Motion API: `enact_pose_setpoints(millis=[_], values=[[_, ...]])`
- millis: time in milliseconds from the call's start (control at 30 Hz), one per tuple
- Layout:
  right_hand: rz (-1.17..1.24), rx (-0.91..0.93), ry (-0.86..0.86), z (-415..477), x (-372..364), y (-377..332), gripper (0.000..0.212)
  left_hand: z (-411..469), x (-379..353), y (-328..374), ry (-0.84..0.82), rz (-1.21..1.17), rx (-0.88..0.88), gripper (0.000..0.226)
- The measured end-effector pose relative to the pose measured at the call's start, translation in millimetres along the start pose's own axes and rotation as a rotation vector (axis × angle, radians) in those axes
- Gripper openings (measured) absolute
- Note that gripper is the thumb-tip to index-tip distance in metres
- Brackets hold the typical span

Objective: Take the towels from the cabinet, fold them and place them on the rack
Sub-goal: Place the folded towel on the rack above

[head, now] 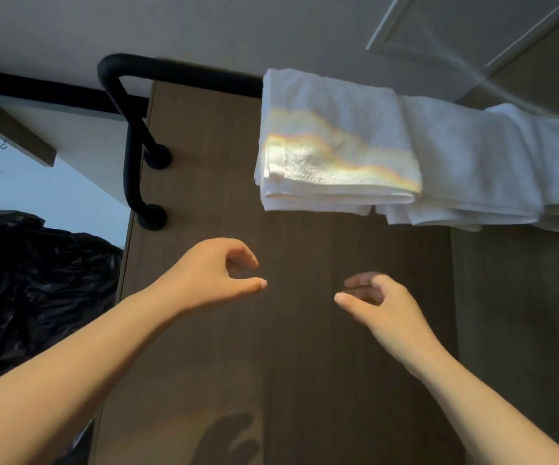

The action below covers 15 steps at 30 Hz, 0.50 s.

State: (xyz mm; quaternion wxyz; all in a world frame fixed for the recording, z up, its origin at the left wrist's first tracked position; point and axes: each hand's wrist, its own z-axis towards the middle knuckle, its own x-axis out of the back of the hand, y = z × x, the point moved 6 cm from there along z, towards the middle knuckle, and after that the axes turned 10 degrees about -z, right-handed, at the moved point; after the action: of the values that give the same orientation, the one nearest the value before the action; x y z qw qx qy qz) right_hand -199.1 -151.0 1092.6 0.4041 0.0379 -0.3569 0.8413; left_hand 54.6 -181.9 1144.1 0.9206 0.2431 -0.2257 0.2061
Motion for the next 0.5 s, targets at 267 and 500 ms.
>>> enact_pose_setpoints(millis=[267,500], values=[[-0.575,0.074,-0.305,-69.5,-45.3,23.4,0.016,-67.7,-34.6,-41.6,-0.355,0.364,0.01,0.027],[-0.764,0.017,-0.537,-141.7,-87.9,61.3,0.024,-153.6,-94.5,-98.0,-0.593,0.517,0.077,0.038]])
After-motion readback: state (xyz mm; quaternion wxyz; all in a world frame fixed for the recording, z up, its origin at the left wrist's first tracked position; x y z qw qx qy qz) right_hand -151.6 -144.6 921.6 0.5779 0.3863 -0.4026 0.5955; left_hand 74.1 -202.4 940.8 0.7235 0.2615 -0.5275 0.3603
